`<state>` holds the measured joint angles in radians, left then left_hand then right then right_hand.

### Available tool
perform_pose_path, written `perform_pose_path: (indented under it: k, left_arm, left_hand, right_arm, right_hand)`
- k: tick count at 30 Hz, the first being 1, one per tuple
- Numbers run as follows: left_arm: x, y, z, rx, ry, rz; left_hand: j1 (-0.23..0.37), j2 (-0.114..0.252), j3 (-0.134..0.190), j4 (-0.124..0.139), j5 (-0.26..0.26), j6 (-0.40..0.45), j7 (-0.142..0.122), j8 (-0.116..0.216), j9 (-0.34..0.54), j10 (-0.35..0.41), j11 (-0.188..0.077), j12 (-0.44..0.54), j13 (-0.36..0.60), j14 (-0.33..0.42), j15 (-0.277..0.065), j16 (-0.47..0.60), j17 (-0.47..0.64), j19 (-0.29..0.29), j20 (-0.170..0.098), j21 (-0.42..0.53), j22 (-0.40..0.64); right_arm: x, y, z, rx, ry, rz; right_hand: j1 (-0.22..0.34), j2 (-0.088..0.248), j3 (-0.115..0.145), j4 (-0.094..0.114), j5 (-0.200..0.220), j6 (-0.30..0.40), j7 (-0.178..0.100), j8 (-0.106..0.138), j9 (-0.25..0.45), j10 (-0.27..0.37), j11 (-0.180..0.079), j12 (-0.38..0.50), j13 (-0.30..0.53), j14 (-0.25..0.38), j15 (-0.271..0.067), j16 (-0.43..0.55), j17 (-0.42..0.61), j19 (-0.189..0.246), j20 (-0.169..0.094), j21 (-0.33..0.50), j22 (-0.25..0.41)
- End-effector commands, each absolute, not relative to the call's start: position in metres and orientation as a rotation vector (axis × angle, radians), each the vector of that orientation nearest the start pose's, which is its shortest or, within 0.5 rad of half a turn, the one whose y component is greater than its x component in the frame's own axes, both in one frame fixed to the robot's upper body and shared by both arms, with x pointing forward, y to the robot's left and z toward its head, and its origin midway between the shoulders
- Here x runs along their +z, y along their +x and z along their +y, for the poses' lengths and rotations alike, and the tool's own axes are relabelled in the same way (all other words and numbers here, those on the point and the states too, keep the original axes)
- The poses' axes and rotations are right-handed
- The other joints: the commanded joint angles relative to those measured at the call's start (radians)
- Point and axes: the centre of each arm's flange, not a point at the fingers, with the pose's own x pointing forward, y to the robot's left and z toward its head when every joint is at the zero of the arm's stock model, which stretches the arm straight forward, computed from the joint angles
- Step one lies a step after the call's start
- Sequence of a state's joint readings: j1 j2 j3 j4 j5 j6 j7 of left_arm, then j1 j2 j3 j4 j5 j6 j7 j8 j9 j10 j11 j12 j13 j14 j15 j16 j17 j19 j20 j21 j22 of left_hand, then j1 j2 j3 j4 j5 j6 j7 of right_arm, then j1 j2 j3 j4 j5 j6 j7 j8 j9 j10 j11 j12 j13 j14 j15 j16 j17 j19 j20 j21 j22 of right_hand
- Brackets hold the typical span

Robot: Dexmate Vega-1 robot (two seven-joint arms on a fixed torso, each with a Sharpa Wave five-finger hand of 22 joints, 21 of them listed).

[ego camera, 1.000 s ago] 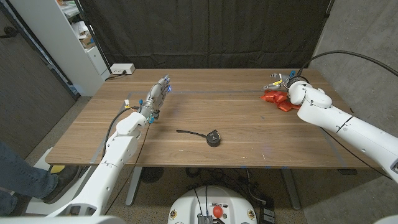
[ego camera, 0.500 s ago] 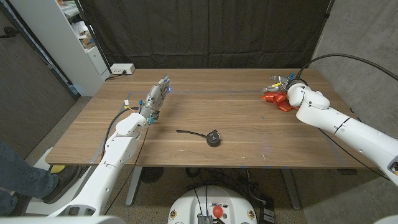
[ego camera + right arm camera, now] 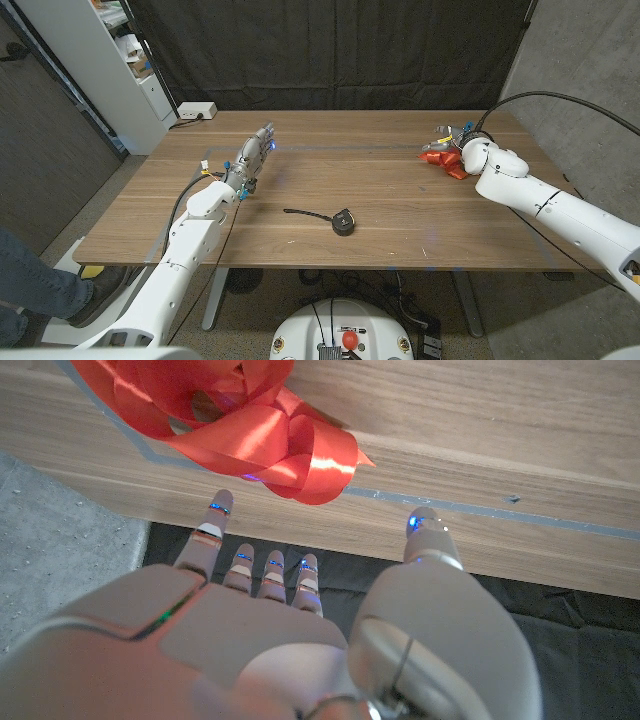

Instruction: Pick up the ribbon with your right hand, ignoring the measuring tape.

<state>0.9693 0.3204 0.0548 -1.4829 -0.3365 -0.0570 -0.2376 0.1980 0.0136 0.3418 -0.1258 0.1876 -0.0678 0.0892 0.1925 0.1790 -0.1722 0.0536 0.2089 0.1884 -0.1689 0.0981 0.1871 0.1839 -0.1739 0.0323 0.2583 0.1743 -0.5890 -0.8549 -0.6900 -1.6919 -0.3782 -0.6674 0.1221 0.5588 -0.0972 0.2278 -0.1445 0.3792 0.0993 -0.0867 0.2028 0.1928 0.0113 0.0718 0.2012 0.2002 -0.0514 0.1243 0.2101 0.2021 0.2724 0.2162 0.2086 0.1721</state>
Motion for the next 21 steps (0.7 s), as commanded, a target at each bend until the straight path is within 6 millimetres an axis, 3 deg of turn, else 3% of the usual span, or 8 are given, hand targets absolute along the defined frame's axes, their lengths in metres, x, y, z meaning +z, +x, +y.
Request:
perform_pose_path:
  k: [1, 21]
  left_arm:
    - [-0.0268, 0.6311, 0.2880, -0.256, 0.069, -0.540]
    - [-0.0290, 0.6345, 0.2879, -0.254, 0.074, -0.526]
  left_hand:
    - [0.001, 0.013, 0.002, -0.001, -0.003, 0.007, 0.001, 0.000, 0.002, -0.011, -0.009, -0.002, 0.002, -0.080, 0.007, 0.002, 0.001, -0.164, 0.005, -0.005, 0.006]
    - [0.001, 0.014, 0.002, -0.002, -0.004, 0.012, 0.001, 0.001, 0.001, -0.012, -0.009, -0.002, 0.002, -0.078, 0.007, 0.003, 0.001, -0.162, 0.005, -0.011, 0.006]
  right_arm:
    - [0.0414, 0.6476, -0.3299, -0.231, -1.332, -0.100]
    - [0.0359, 0.6563, -0.3367, -0.232, -1.324, -0.068]
  right_hand:
    - [0.016, 0.000, -0.002, 0.001, 0.008, 0.020, 0.004, 0.008, 0.005, 0.005, -0.001, 0.004, 0.003, -0.020, 0.002, -0.008, 0.002, -0.010, 0.003, -0.007, 0.002]
    - [0.024, 0.005, 0.000, 0.002, 0.013, 0.028, 0.005, 0.009, 0.005, 0.013, -0.003, 0.007, 0.003, -0.011, -0.003, -0.002, 0.002, -0.029, 0.003, -0.017, 0.001]
